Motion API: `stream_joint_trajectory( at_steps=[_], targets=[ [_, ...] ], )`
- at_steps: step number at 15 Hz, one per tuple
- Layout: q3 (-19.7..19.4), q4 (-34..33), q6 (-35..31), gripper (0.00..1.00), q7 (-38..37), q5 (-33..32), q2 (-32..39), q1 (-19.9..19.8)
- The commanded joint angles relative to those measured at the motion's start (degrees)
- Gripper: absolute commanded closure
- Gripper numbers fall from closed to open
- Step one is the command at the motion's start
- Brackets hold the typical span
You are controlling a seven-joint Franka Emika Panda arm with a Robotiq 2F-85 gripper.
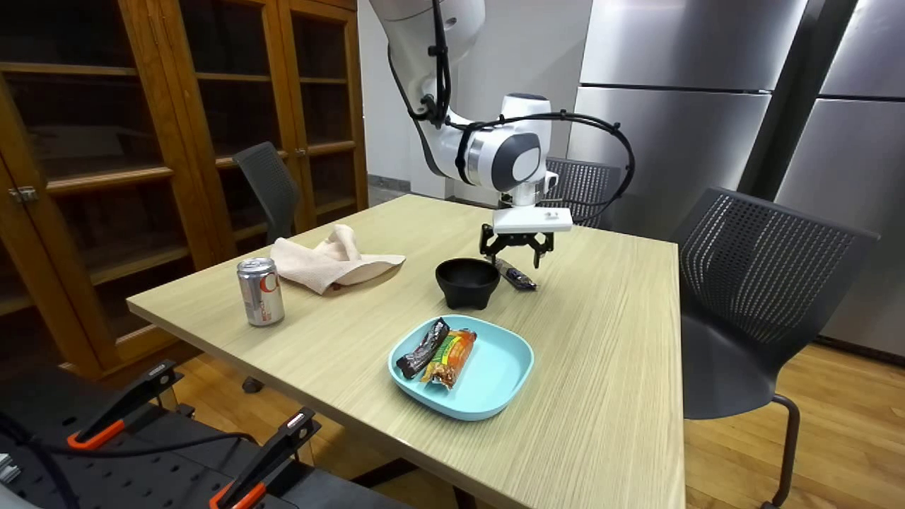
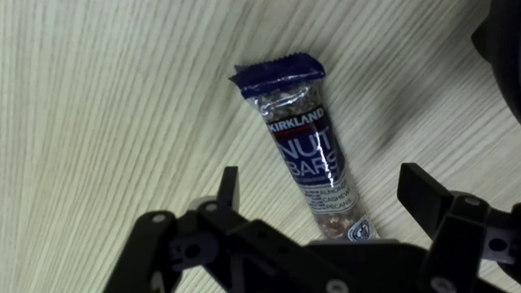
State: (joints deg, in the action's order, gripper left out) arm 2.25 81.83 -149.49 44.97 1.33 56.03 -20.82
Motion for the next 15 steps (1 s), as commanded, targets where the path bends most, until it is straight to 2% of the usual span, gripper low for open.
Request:
stream_joint_trajectory(
  at_steps=[1, 7, 8, 10, 15],
  targets=[
    [-0.6, -4.76, 3.36, 0.0, -1.35, -1.7, 2.45, 0.7],
    [-0.64, -6.94, 4.31, 0.0, -1.42, -1.75, 4.0, 0.77],
    [-0.6, -7.22, 4.29, 0.25, -1.47, -1.67, 4.22, 0.75],
    [-0.58, -7.43, 4.2, 0.34, -1.37, -1.7, 4.34, 0.75],
    [-0.64, -8.01, 4.09, 0.75, -1.48, -1.73, 4.84, 0.84]
  ],
)
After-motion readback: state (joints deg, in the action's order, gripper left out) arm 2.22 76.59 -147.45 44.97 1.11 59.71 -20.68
